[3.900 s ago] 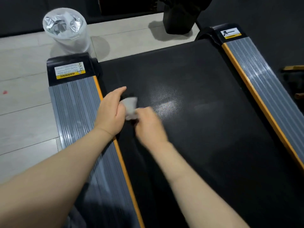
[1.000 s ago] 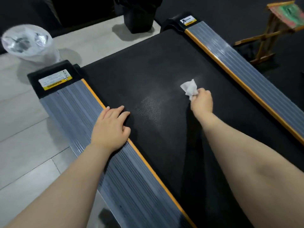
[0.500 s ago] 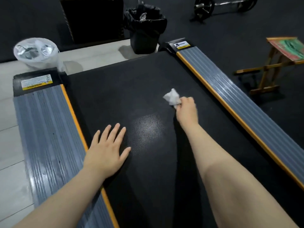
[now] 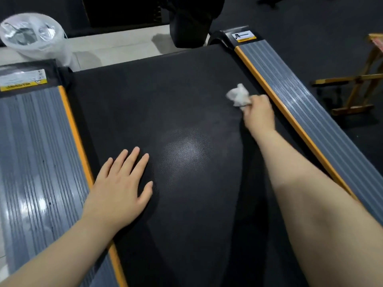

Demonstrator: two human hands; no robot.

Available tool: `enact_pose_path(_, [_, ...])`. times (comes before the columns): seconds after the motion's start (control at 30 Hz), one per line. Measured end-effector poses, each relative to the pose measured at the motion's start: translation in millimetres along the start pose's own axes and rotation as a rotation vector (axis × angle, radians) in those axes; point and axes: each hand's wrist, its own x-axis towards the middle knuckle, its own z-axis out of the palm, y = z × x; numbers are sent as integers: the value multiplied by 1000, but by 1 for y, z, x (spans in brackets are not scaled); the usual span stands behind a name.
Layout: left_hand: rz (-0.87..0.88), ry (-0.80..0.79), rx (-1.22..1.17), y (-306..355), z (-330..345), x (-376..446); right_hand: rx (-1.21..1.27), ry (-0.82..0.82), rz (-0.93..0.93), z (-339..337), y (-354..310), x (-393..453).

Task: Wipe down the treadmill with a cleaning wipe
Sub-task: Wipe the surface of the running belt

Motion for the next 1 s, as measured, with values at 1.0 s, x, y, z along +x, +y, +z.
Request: enact_pose_path(1.0, [25, 81, 17, -13, 14, 119, -366, 0, -140, -4, 36, 18])
